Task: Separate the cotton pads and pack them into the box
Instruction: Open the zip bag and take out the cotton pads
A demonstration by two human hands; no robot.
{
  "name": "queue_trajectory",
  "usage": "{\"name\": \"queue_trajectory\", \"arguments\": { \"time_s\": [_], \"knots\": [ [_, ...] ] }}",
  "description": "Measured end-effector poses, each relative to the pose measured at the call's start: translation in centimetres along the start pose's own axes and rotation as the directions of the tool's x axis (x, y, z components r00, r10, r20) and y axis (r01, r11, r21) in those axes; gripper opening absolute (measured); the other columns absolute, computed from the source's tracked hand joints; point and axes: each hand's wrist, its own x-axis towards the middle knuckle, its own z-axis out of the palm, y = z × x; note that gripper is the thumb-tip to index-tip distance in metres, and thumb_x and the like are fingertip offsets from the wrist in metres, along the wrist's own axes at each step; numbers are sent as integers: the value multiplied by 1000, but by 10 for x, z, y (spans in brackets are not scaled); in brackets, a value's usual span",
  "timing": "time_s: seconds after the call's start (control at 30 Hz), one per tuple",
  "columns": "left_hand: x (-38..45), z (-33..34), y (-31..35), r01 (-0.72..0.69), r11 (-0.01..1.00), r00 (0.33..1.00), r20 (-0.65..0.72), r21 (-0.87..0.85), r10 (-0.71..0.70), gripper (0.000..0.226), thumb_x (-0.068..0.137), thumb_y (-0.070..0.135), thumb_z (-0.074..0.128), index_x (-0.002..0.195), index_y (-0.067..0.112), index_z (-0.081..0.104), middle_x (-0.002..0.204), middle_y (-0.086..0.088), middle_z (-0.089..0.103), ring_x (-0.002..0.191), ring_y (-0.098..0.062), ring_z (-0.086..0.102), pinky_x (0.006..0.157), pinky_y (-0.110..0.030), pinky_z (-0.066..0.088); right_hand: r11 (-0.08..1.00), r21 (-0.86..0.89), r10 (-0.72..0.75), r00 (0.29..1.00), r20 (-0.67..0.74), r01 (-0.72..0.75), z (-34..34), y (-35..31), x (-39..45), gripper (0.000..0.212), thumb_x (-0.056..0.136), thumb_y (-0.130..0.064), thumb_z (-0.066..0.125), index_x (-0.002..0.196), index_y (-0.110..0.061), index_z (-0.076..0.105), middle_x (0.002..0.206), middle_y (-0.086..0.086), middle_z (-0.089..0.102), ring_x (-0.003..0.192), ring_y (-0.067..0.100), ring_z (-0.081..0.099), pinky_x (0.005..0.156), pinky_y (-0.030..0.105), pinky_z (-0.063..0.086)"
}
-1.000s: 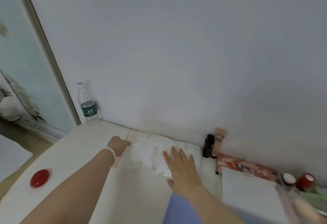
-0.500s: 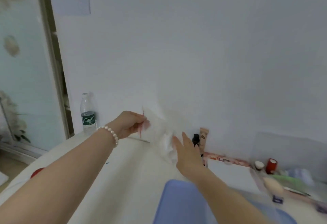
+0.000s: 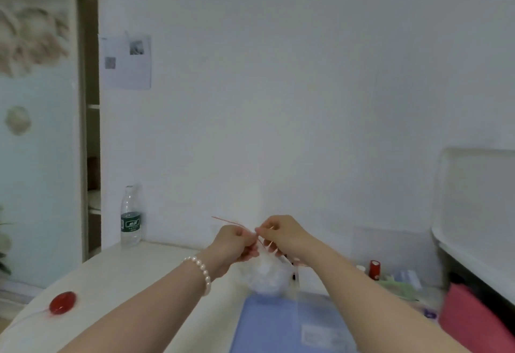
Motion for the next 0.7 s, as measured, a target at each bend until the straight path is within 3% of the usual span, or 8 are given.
{"name": "queue_trajectory", "arguments": {
  "time_s": [0.23,0.33,0.47,0.6,0.7],
  "knots": [
    [9,5,0,-22,988,1000,-25,-155,18,27,93,14,56,68,10,47,57,-3,47,51,-11,42,51,-21,34,993,119,-24,999,-30,28,1,4,7,37,84,-32,66,91,4,68,62,-1,54,54,9,46,47,12,40],
    [21,7,3,-17,977,1000,-14,-213,15,28,93,14,54,68,12,43,56,-1,42,52,-12,37,51,-22,33,977,211,-5,999,-40,13,-2,7,19,21,82,-24,70,73,-6,66,58,0,55,49,7,46,45,14,40],
    [35,13,2,-13,959,1000,4,-282,14,34,96,24,53,65,13,45,55,-1,39,52,-12,35,52,-23,33,955,295,-12,1000,-17,17,-5,17,33,22,87,-14,64,66,-9,59,57,2,55,46,7,47,44,15,39],
    [45,18,1,-55,971,998,1,-232,57,32,97,27,50,69,12,43,57,-2,41,52,-12,38,55,-22,37,977,203,-28,990,-137,56,-1,26,44,30,90,-16,58,60,-13,53,56,1,54,52,13,47,56,25,38],
    [51,21,3,-93,989,996,-29,-115,90,29,98,23,48,73,9,43,63,-9,46,58,-19,44,63,-29,44,992,101,-45,964,-262,73,6,27,49,26,93,-13,47,67,-12,46,56,1,55,52,12,50,52,19,41]
  ]
}}
